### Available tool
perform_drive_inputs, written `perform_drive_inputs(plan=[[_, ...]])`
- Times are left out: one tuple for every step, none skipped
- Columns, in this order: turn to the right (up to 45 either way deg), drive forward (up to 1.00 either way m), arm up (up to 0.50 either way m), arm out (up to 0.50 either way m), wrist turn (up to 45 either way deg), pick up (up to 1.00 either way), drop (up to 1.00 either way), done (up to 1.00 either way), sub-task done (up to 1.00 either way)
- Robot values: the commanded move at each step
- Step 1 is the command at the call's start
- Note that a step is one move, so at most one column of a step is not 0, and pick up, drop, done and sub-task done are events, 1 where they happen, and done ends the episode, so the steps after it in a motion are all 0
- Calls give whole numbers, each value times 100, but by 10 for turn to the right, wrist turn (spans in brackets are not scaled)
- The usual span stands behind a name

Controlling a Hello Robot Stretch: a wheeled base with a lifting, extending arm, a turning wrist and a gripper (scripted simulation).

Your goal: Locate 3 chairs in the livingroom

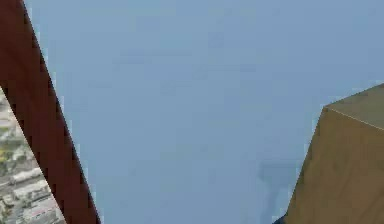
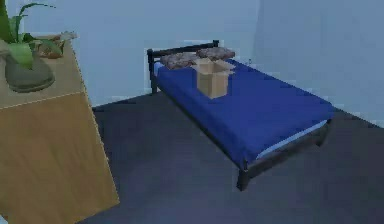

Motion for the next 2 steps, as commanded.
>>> perform_drive_inputs(plan=[[450,0,0,0,0,0,0,0,0],[450,0,0,0,0,0,0,0,0]])
